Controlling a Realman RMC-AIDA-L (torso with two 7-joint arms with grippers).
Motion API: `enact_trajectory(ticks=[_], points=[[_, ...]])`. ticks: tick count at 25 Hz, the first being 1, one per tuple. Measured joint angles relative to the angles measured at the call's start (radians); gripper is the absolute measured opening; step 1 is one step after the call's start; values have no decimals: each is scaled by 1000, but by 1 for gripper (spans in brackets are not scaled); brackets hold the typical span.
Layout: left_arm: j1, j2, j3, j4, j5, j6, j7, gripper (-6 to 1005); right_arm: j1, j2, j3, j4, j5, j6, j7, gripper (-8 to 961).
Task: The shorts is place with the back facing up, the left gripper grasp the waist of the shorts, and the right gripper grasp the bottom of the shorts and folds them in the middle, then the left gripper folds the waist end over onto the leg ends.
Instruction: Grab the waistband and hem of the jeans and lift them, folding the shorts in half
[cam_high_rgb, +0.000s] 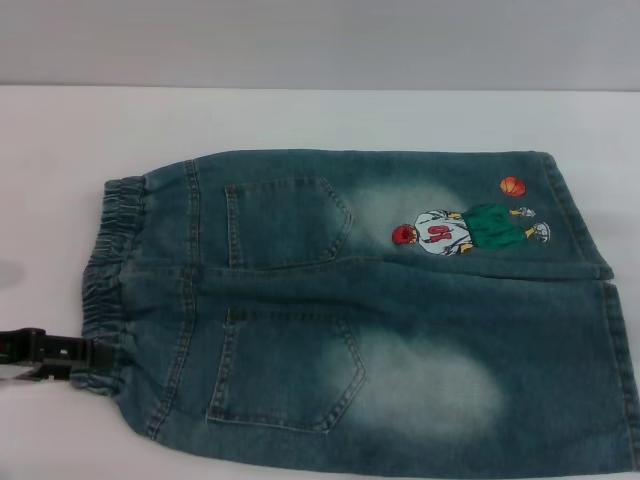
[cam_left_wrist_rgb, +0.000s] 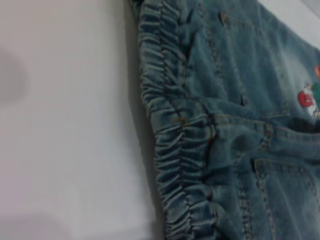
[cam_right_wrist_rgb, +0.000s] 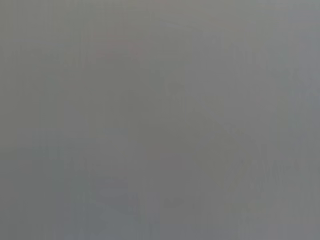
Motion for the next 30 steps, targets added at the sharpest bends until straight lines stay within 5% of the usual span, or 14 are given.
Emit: enact_trajectory(ticks=[12, 23, 30], points=[[-4, -15, 4, 50, 12, -2, 7, 592, 6, 0, 4, -3, 0, 25, 0, 487], [-14, -22, 51, 55, 16, 16, 59, 384, 8, -1, 27, -8, 0, 37, 0, 487], [-9, -35, 43, 96, 8, 8, 59, 131, 11, -2, 40, -9, 0, 37, 0, 486]])
